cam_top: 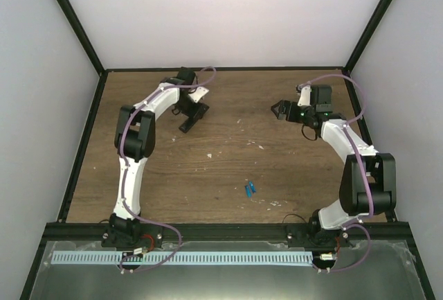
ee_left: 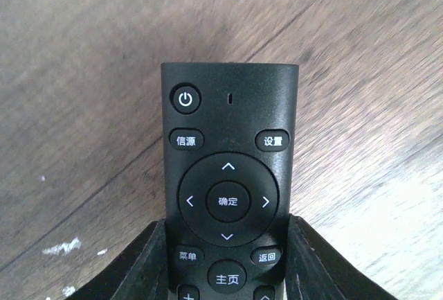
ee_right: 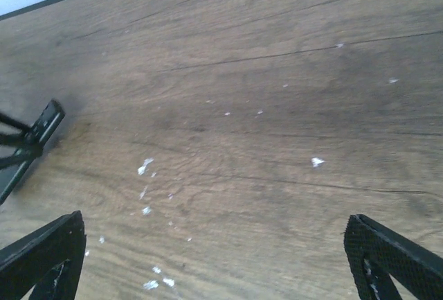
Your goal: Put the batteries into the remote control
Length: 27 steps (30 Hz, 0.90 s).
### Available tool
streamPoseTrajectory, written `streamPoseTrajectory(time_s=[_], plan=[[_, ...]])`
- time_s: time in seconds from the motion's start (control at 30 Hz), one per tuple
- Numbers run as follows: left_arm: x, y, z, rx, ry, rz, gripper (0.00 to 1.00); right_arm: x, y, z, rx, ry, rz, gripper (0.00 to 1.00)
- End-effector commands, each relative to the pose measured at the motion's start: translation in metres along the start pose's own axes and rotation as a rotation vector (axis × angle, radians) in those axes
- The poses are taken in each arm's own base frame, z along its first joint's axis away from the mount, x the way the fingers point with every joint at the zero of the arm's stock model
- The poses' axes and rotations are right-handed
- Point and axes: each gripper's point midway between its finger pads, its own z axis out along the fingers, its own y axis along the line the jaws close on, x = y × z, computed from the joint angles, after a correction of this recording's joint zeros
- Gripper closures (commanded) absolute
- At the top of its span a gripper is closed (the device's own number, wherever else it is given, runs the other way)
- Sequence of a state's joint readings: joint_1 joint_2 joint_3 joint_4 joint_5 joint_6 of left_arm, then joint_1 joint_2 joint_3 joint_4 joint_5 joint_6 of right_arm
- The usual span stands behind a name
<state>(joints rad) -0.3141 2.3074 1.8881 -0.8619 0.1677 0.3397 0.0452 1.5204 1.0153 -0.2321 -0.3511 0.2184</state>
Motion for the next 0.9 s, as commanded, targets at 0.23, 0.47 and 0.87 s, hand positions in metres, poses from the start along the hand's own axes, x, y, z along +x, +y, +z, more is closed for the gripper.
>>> streamPoseTrajectory(time_s=[0.23, 0.47, 0.87], plan=[[-0.077, -0.032, -0.094, 0.213, -0.328, -0.452, 0.86, 0.021, 0.108, -0.001, -0.333, -0.030, -0.132, 0.08], [-0.066, -0.077, -0.093, 0.355, -0.348, -0.617, 0.98, 0.034, 0.158, -0.001, -0.485, -0.034, -0.204, 0.10], [-0.066, -0.139, -0.104, 0.460, -0.408, -0.660, 1.00, 0.057, 0.185, 0.021, -0.558, 0.089, -0.182, 0.16]])
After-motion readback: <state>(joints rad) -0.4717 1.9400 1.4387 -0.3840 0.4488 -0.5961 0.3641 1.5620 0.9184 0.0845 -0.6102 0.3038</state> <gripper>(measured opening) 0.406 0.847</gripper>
